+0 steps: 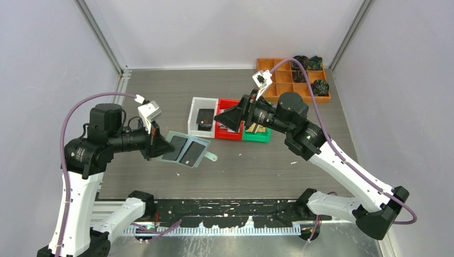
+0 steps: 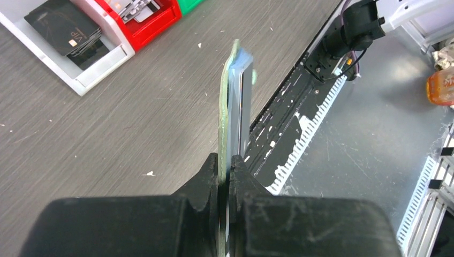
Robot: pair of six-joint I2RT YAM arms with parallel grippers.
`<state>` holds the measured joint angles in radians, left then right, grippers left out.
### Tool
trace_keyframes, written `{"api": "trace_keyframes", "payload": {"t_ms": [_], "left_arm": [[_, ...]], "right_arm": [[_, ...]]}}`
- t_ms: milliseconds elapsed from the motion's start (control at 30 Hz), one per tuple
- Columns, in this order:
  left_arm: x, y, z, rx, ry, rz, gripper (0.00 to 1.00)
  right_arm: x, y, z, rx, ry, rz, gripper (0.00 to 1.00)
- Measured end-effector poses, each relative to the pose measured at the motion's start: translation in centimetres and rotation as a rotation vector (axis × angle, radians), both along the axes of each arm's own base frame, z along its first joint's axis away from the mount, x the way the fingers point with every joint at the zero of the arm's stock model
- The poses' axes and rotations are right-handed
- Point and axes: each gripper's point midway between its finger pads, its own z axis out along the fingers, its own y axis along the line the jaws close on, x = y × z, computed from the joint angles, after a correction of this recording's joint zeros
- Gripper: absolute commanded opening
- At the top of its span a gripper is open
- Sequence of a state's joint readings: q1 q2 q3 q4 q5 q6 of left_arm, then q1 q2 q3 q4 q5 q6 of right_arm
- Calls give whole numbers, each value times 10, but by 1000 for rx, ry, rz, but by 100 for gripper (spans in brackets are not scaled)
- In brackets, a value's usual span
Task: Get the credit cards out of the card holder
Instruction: Remove the credit card from the card holder.
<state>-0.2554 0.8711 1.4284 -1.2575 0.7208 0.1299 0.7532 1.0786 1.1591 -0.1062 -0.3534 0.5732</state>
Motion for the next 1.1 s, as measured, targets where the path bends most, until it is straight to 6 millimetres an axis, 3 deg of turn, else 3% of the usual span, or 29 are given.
{"api": "trace_keyframes", "payload": {"t_ms": [200,300,467,633,800,1100], "left_arm": [[4,-3,5,-45,43,52,0],[9,-7,11,-83,68,81,0],[21,-14,19,-146,107,127,0],[35,-19,24,-183,130,158,0],[40,-23,32,-226,142,172,0],[39,-30,47,-302,164,156,0]], "right_arm": [[-18,8,29,186,78,86,57],[-30,21,32,282,152,172,54],[-49,59,7,317,294,310,50],[-61,82,-18,293,398,372,47],[-61,83,-17,303,402,379,46],[-55,85,-38,218,399,332,47]]}}
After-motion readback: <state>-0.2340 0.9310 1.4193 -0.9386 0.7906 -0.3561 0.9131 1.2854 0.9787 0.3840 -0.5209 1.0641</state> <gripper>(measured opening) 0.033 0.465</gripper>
